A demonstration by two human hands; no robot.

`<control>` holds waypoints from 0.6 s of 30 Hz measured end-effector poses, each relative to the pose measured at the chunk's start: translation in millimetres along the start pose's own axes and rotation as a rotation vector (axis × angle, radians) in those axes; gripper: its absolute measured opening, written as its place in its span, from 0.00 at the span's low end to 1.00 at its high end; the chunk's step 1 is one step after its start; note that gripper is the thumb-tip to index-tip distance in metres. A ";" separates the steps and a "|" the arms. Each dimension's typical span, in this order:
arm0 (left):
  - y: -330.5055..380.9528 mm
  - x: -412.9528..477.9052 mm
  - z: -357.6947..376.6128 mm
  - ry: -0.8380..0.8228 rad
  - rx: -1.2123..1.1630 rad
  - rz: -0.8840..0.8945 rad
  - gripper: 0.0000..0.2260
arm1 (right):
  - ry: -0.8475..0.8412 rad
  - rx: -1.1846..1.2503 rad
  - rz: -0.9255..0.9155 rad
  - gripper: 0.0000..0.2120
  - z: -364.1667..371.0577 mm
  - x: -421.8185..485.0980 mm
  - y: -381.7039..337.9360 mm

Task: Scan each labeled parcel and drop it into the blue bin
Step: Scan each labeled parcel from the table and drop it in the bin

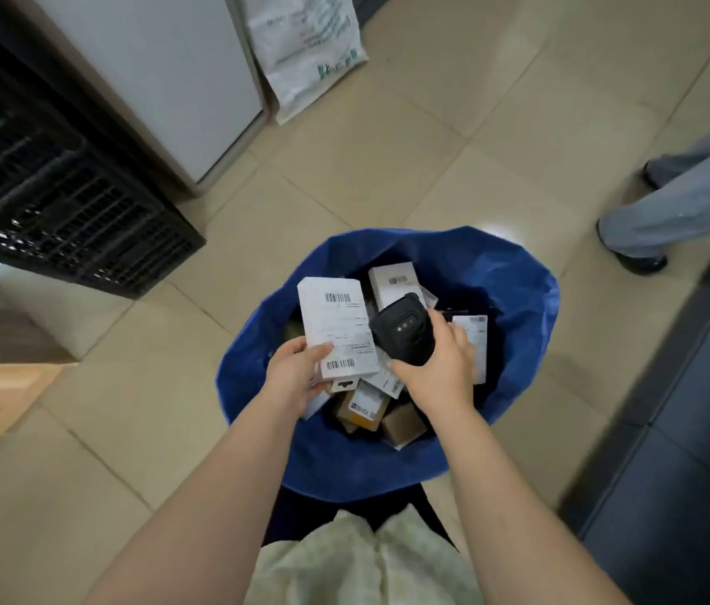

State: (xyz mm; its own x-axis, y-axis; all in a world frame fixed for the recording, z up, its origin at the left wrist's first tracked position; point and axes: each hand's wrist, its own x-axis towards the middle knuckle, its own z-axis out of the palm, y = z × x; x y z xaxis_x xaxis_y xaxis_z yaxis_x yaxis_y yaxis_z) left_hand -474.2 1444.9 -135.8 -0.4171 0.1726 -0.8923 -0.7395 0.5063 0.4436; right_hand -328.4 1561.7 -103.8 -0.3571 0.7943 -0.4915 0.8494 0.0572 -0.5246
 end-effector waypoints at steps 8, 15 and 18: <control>13.5 85.3 25.4 -0.019 0.093 -0.082 0.11 | -0.028 0.011 0.108 0.44 48.3 50.8 23.1; 10.5 104.4 25.8 0.055 0.300 0.016 0.20 | -0.003 -0.035 0.148 0.43 67.3 54.4 23.3; 13.1 82.0 11.3 0.012 0.585 0.310 0.18 | -0.007 -0.069 0.135 0.43 60.7 41.4 11.1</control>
State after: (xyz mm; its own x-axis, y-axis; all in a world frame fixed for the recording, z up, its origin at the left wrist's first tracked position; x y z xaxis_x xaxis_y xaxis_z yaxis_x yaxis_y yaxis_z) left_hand -512.1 1475.3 -204.1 -0.5726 0.3766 -0.7282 -0.1766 0.8108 0.5581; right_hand -357.3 1558.5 -172.1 -0.2400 0.7932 -0.5597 0.9147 -0.0083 -0.4040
